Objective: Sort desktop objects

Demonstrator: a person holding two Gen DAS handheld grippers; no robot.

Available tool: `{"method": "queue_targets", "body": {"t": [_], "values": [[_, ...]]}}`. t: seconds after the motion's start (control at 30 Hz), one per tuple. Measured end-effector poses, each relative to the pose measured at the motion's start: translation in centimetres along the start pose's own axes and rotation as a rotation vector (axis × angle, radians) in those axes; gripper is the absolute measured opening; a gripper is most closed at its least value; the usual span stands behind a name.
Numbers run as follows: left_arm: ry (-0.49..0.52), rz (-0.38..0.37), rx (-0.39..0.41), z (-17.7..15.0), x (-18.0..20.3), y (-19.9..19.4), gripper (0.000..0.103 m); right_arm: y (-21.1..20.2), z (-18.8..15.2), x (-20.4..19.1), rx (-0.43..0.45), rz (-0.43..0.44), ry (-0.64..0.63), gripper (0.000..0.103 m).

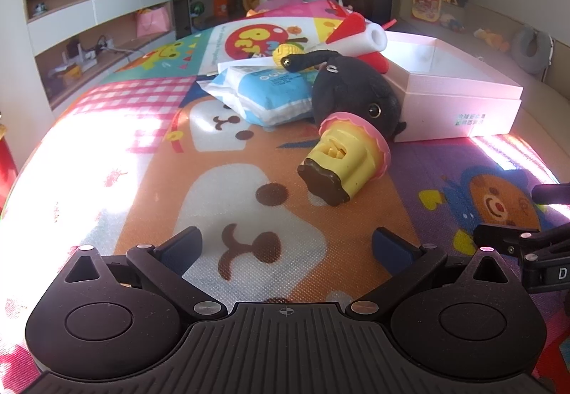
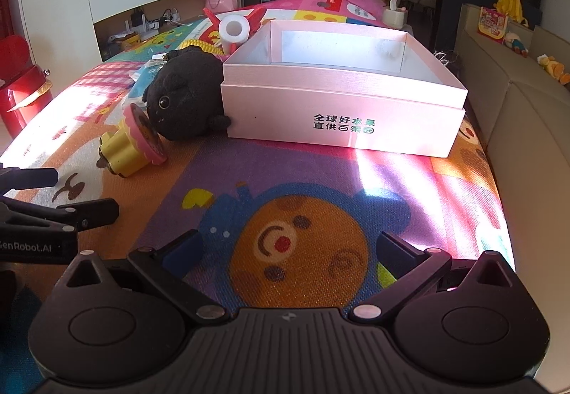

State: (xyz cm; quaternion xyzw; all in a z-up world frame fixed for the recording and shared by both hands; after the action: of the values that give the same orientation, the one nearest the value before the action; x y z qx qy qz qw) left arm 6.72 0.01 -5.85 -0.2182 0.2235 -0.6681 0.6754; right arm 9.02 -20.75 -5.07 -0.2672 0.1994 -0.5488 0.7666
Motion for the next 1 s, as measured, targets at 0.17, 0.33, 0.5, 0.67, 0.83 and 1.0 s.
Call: {"method": "queue_targets", "body": {"t": [0.17,0.33,0.5,0.67,0.83,1.0], "values": [[-0.018,-0.042,0.019,1.0,0.0,0.0,0.103,-0.5,-0.5,0.1,0.005,0.001,-0.006,0.103],[0.008,-0.03,0.048,3.3,0.6,1.2,0.103,-0.4,-0.4,0.1,0.001,0.001,-0.006,0.103],[0.045,0.033,0.089,4.8,0.2,1.8,0.103,-0.4,-0.4,0.1,-0.001,0.0,-0.01,0.103],[0.005,0.185,0.119,5.2,-4.0,1.4,0.103,-0.4,-0.4,0.1,0.007,0.001,-0.012,0.103],[-0.057,0.152,0.104,4.7,-6.0,1.1,0.103,-0.2,-0.1,-0.4,0.01,0.013,-0.03,0.103],[-0.132,-0.022,0.114,4.7,-3.9,0.0,0.103,0.0,0.0,-0.7,0.012,0.023,-0.038,0.103]]}}
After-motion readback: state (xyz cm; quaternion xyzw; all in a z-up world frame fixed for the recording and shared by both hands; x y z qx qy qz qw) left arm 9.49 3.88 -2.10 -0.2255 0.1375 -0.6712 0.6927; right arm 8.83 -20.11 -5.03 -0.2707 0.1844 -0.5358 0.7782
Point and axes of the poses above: each gripper's, at about its wrist camera, not at the fingertips, and y roughly the way its jaws point, x to its right, z to its top, the point moved 9 cm from there along y, roughly the way its jaws point, and after that the axes turned 5 degrees about x, right-handed, at the moved point
